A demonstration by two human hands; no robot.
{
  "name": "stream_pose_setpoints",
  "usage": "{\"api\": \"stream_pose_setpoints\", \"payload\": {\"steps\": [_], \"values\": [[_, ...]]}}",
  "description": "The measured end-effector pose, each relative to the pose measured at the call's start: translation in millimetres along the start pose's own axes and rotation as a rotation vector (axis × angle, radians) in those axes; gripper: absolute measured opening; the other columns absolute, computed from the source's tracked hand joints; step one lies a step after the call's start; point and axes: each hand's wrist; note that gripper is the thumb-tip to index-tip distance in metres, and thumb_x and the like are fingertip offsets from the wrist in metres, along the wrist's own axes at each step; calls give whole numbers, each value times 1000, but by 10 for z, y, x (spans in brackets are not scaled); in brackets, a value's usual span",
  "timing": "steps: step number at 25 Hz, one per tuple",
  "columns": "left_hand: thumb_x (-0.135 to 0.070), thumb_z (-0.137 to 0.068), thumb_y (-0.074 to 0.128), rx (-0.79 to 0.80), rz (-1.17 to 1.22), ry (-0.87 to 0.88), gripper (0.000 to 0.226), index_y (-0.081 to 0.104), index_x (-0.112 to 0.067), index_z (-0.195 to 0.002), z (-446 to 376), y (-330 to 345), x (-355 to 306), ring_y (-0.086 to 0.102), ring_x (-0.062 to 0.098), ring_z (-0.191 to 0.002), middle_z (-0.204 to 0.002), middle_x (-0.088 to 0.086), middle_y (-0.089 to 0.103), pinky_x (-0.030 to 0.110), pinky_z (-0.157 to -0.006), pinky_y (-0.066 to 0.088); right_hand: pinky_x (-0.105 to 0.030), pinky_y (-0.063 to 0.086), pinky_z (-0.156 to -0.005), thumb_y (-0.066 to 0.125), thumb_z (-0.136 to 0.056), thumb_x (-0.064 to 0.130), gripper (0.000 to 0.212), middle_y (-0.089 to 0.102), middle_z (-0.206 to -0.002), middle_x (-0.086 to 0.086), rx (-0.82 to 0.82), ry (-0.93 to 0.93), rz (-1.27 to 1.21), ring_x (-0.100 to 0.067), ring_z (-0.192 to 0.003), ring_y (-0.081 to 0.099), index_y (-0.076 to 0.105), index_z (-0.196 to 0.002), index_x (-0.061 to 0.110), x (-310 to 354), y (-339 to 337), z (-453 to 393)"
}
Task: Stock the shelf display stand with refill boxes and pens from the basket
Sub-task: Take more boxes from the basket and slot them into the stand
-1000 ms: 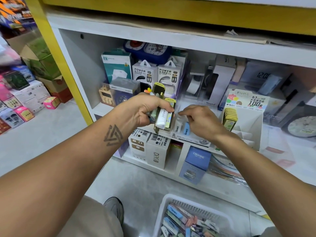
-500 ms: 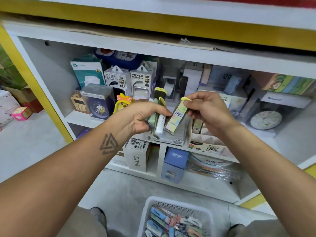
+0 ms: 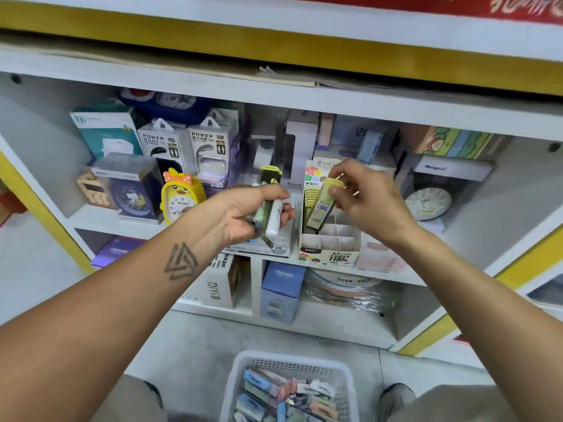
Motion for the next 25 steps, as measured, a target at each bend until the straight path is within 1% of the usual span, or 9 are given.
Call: {"api": "stream_pose_setpoints", "payload": {"steps": [3, 6, 8, 11, 13, 17, 19, 22, 25], "values": [[-3, -91, 61, 9, -3, -12, 10, 55, -3, -83, -13, 16, 30, 68, 21, -60, -67, 14, 66, 25, -47, 55, -40, 54, -76, 63, -96, 21, 17, 71, -89, -2, 65, -59, 132, -24, -82, 66, 59, -111, 26, -6, 58, 29], [0, -90, 62, 23, -23, -16, 10, 56, -1, -82, -1, 7, 46, 68, 21, -55, -66, 16, 67, 26, -49, 57, -38, 52, -79, 64, -95, 15, 17, 68, -100, -2, 87, -126, 192, -25, -88, 65, 66, -111, 16, -16, 136, 38], [1, -89, 63, 47, -28, -8, 8, 58, 1, -82, 19, -6, 48, 69, 22, -57, -68, 17, 68, 28, -51, 59, -40, 51, -81, 62, -96, 13, 17, 63, -106, -4, 107, -155, 286, -28, -93, 62, 72, -110, 10, -32, 196, 52], [3, -86, 65, 98, -65, 10, 7, 62, 2, -81, 60, -17, 59, 71, 23, -62, -71, 18, 69, 28, -52, 58, -38, 52, -80, 59, -98, 16, 20, 62, -105, -3, 99, -121, 343, -25, -92, 61, 74, -111, 12, -19, 233, 41], [4, -86, 66, 124, -119, 34, 6, 64, 1, -81, 94, -16, 66, 70, 23, -63, -71, 17, 69, 27, -51, 57, -30, 50, -78, 62, -96, 18, 19, 69, -97, -1, 19, 9, 112, -17, -82, 60, 74, -110, 16, 57, 238, -18], [4, -84, 69, 201, -216, 48, 3, 68, 1, -85, 165, 22, 78, 70, 26, -65, -73, 18, 69, 27, -51, 56, -25, 46, -50, 68, -94, 22, 12, 71, -75, -4, -1, 364, -511, -11, -57, 61, 70, -105, 17, 238, 242, -117], [4, -83, 69, 207, -241, 56, 4, 68, 2, -86, 180, 46, 96, 70, 27, -65, -74, 19, 69, 27, -51, 56, -24, 43, -46, 71, -92, 23, 16, 72, -73, -6, 15, 385, -611, -12, -54, 60, 66, -103, 12, 274, 231, -129], [5, -84, 68, 203, -241, 95, 6, 70, 4, -89, 182, 51, 103, 69, 27, -65, -76, 20, 67, 27, -52, 56, -21, 43, -45, 81, -83, 27, 34, 74, -78, -11, 128, 369, -637, -14, -55, 61, 60, -105, 11, 312, 238, -115], [4, -84, 69, 199, -255, 96, 13, 67, 4, -98, 171, 27, 104, 69, 28, -67, -77, 20, 67, 27, -52, 55, -20, 44, -45, 85, -78, 16, 32, 74, -74, -10, 207, 368, -689, -13, -55, 62, 66, -102, 6, 303, 235, -106]]}}
Point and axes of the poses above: each hand's wrist, its own z-axis away from the middle knuckle, its own y-axis out of the palm, x = y × z
